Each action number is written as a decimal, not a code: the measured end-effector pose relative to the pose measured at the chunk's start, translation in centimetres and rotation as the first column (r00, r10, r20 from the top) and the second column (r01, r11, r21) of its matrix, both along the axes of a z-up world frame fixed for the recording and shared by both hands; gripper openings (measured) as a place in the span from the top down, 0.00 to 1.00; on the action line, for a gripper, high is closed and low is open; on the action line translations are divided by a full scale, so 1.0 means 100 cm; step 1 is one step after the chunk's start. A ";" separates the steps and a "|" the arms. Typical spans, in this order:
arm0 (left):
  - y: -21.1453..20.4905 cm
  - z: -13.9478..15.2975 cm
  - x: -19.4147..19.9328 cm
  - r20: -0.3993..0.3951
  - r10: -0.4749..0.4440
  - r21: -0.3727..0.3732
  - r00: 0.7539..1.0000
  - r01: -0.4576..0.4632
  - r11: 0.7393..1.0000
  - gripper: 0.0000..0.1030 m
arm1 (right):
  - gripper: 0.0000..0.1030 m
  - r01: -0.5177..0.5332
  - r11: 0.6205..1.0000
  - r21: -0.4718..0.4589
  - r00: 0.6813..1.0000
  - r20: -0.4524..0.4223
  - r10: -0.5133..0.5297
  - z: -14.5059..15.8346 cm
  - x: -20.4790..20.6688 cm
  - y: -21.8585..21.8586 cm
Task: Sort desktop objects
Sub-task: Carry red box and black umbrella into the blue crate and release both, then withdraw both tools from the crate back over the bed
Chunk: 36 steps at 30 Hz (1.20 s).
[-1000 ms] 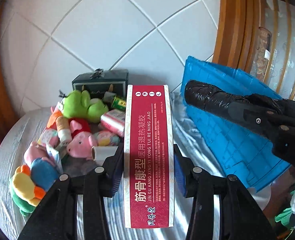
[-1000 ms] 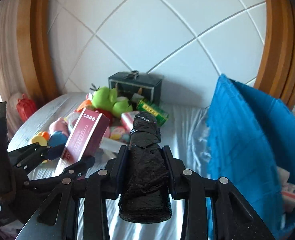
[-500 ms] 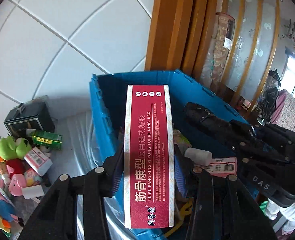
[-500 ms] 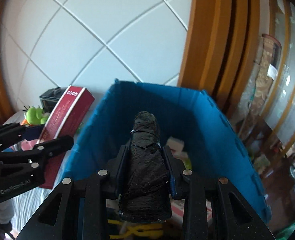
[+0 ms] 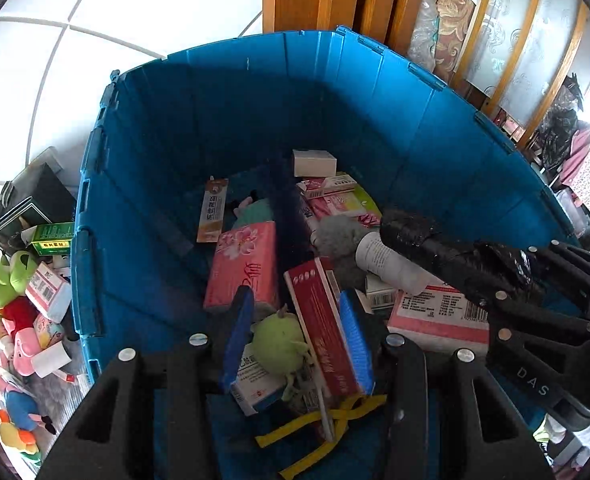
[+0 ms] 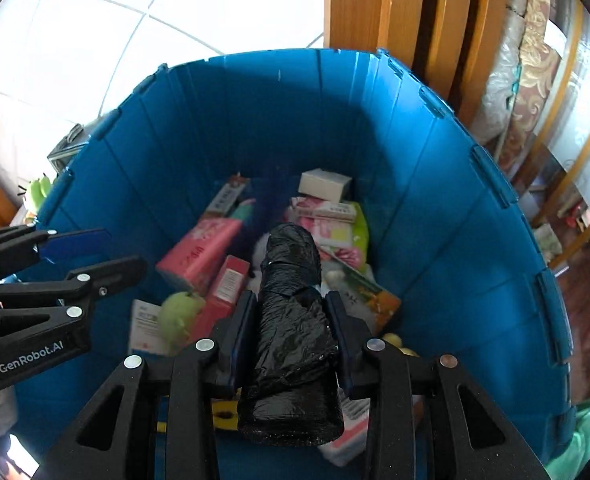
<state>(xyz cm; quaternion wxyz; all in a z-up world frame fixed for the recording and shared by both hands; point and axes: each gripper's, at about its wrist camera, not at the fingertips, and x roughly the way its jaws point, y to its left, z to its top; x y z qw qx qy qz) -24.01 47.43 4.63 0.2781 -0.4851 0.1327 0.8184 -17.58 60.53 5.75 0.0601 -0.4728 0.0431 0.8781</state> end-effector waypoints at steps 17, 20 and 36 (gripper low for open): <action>-0.040 0.038 0.030 -0.202 0.006 0.070 0.979 0.008 0.998 0.33 | 0.00 -0.018 0.999 0.038 0.995 -0.098 0.021 0.009 0.018 -0.008; -0.067 0.054 0.043 -0.283 0.048 0.118 0.958 -0.015 0.993 0.24 | 0.00 -0.056 0.998 0.001 0.989 -0.137 0.056 0.017 0.025 -0.019; -0.327 0.041 0.056 -0.403 0.416 0.214 0.815 -0.358 0.909 0.13 | 0.00 -0.258 0.966 0.003 0.905 -0.350 0.242 0.066 0.028 -0.198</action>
